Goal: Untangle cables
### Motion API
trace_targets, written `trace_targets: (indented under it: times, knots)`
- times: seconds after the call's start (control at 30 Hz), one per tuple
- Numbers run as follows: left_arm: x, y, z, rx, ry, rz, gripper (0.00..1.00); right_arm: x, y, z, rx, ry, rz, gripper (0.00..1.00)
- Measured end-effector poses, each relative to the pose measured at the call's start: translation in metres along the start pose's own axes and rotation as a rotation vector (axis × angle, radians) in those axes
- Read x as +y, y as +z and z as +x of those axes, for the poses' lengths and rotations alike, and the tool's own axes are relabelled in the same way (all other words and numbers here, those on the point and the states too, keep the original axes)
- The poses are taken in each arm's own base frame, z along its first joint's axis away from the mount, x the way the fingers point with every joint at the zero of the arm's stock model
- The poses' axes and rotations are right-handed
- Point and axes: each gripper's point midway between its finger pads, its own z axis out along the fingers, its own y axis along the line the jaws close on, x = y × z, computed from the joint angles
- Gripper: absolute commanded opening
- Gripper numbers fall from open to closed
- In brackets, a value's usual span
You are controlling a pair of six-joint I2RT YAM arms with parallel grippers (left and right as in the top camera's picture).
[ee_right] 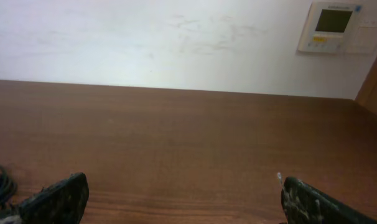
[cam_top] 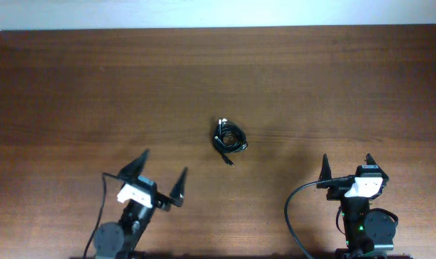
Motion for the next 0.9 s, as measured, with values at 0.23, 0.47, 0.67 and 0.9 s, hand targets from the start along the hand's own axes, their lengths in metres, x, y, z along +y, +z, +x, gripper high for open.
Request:
trace_targets:
  times: [0.23, 0.47, 0.67, 0.9]
  knots:
    - [-0.038, -0.019, -0.114, -0.287, 0.089, 0.177, 0.99, 0.000, 0.000, 0.000, 0.001, 0.002, 0.000, 0.98]
    - [-0.017, -0.030, -0.160, 0.291, -0.036, -0.002, 0.99, 0.000, 0.000, 0.001, 0.004, 0.005, 0.003, 0.98]
    - [-0.027, -0.013, -0.144, 0.630, -0.184, 0.099, 0.99, -0.001, 0.000, 0.000, 0.002, 0.005, 0.006, 0.98]
    - [-0.030, -0.001, -0.115, 0.768, -0.270, 0.147, 0.99, 0.089, -0.027, -0.027, -0.089, 0.109, -0.556, 0.98]
